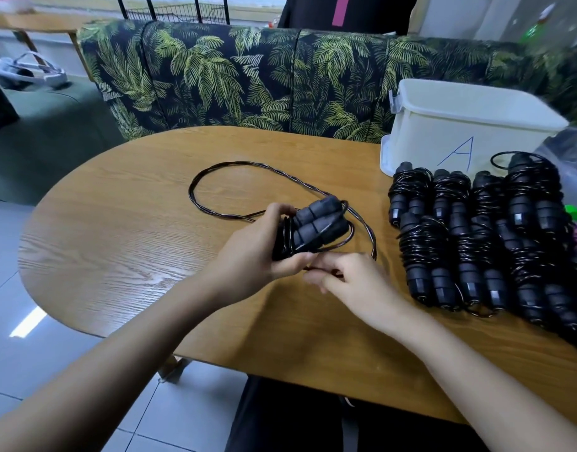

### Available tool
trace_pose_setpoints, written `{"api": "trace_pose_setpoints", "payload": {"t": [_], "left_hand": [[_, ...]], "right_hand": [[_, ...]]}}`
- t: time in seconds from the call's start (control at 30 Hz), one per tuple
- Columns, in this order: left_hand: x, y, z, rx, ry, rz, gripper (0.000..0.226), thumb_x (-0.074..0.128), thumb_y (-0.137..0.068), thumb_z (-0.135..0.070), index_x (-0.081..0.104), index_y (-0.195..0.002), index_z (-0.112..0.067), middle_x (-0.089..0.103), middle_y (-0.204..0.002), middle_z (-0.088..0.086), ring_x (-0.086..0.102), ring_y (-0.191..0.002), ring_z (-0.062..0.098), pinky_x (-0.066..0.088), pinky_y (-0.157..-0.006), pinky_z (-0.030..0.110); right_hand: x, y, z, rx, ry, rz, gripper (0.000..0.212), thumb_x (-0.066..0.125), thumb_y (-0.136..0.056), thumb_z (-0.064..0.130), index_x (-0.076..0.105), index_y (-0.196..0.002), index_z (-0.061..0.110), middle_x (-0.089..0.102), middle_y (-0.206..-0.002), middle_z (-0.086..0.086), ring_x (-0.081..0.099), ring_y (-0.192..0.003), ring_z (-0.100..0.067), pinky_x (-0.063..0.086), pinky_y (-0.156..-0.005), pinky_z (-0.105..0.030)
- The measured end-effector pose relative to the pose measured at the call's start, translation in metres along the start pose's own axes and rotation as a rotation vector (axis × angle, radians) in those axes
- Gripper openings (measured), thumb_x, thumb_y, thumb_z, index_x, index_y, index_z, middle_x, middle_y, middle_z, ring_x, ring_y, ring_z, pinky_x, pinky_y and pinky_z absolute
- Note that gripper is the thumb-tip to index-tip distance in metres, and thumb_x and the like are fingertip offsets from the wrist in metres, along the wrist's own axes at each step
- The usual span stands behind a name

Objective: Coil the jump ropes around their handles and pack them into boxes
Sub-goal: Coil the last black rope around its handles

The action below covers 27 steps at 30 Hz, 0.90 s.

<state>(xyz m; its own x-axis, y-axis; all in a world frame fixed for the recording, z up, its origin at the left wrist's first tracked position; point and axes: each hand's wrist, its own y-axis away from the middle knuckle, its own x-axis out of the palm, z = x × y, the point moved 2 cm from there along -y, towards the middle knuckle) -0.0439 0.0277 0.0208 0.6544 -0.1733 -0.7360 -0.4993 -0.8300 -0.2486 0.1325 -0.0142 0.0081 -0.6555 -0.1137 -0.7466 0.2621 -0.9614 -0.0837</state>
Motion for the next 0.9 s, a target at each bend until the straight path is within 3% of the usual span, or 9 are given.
{"api": "trace_pose_setpoints", "payload": {"t": [0.13, 0.23, 0.33, 0.43, 0.47, 0.53, 0.6, 0.77, 0.9], "left_hand": [[-0.012, -0.006, 0.004, 0.085, -0.124, -0.081, 0.076, 0.053, -0.073, -0.066, 0.033, -0.135, -0.026, 0.053, -0.110, -0.013, 0.059, -0.091, 0.016, 0.044, -0.070, 0.033], [-0.024, -0.011, 0.010, 0.116, -0.202, -0.141, 0.073, 0.052, -0.072, -0.066, 0.029, -0.134, -0.034, 0.049, -0.112, -0.017, 0.058, -0.093, 0.015, 0.040, -0.069, 0.030], [-0.030, -0.014, 0.018, 0.128, -0.223, -0.145, 0.072, 0.052, -0.072, -0.066, 0.028, -0.132, -0.035, 0.049, -0.111, -0.016, 0.056, -0.088, 0.012, 0.038, -0.069, 0.030], [-0.036, -0.016, 0.026, 0.120, -0.199, -0.173, 0.071, 0.053, -0.074, -0.065, 0.033, -0.132, -0.031, 0.052, -0.107, -0.013, 0.055, -0.084, 0.014, 0.042, -0.068, 0.033], [-0.037, -0.016, 0.028, 0.114, -0.183, -0.177, 0.070, 0.054, -0.074, -0.064, 0.033, -0.132, -0.032, 0.053, -0.106, -0.012, 0.056, -0.084, 0.016, 0.045, -0.069, 0.035], [-0.038, -0.016, 0.029, 0.121, -0.189, -0.179, 0.069, 0.054, -0.074, -0.064, 0.034, -0.131, -0.031, 0.054, -0.105, -0.012, 0.057, -0.084, 0.018, 0.048, -0.069, 0.037], [-0.038, -0.016, 0.029, 0.140, -0.220, -0.172, 0.070, 0.054, -0.074, -0.063, 0.036, -0.133, -0.029, 0.054, -0.106, -0.012, 0.060, -0.087, 0.021, 0.048, -0.069, 0.037], [-0.053, -0.014, 0.044, 0.088, -0.192, -0.232, 0.080, 0.054, -0.072, -0.064, 0.045, -0.136, -0.016, 0.059, -0.106, -0.008, 0.060, -0.087, 0.019, 0.043, -0.069, 0.033], [-0.056, -0.013, 0.049, 0.076, -0.190, -0.217, 0.080, 0.054, -0.072, -0.065, 0.046, -0.135, -0.017, 0.063, -0.103, -0.001, 0.063, -0.088, 0.027, 0.049, -0.071, 0.039]], "right_hand": [[-0.020, -0.004, -0.009, -0.194, 0.346, 0.073, 0.043, 0.043, -0.090, 0.065, 0.055, -0.078, 0.025, 0.060, -0.057, 0.009, 0.057, -0.056, -0.005, 0.043, -0.066, -0.026], [-0.031, -0.011, -0.022, -0.450, 0.619, -0.040, 0.039, 0.046, -0.095, 0.055, 0.042, -0.072, 0.023, 0.045, -0.051, 0.011, 0.050, -0.049, -0.012, 0.044, -0.050, -0.029], [-0.036, -0.016, -0.032, -0.578, 0.817, -0.115, 0.028, 0.069, -0.088, 0.036, 0.054, -0.074, 0.018, 0.052, -0.057, 0.004, 0.056, -0.064, -0.019, 0.056, -0.065, -0.037], [-0.041, -0.018, -0.034, -0.675, 0.947, -0.211, 0.015, 0.066, -0.088, 0.027, 0.060, -0.082, 0.014, 0.060, -0.067, 0.003, 0.057, -0.069, -0.017, 0.054, -0.094, -0.037], [-0.040, -0.018, -0.034, -0.687, 0.952, -0.234, 0.015, 0.061, -0.090, 0.027, 0.060, -0.083, 0.014, 0.060, -0.068, 0.003, 0.058, -0.066, -0.017, 0.056, -0.091, -0.037], [-0.039, -0.019, -0.036, -0.679, 0.935, -0.264, 0.022, 0.057, -0.091, 0.031, 0.058, -0.078, 0.014, 0.056, -0.058, 0.003, 0.057, -0.052, -0.019, 0.057, -0.063, -0.032], [-0.043, -0.020, -0.039, -0.670, 0.923, -0.307, 0.033, 0.057, -0.092, 0.039, 0.053, -0.069, 0.016, 0.047, -0.047, 0.005, 0.047, -0.038, -0.021, 0.037, -0.041, -0.024], [-0.065, -0.012, -0.052, -0.674, 0.813, -0.309, 0.044, 0.046, -0.096, 0.046, 0.052, -0.066, 0.014, 0.045, -0.047, 0.005, 0.033, -0.037, -0.021, 0.021, -0.047, -0.022], [-0.075, -0.014, -0.058, -0.464, 0.569, -0.193, 0.048, 0.029, -0.102, 0.052, 0.059, -0.080, 0.022, 0.056, -0.064, 0.012, 0.044, -0.055, -0.010, 0.027, -0.059, -0.012]]}}
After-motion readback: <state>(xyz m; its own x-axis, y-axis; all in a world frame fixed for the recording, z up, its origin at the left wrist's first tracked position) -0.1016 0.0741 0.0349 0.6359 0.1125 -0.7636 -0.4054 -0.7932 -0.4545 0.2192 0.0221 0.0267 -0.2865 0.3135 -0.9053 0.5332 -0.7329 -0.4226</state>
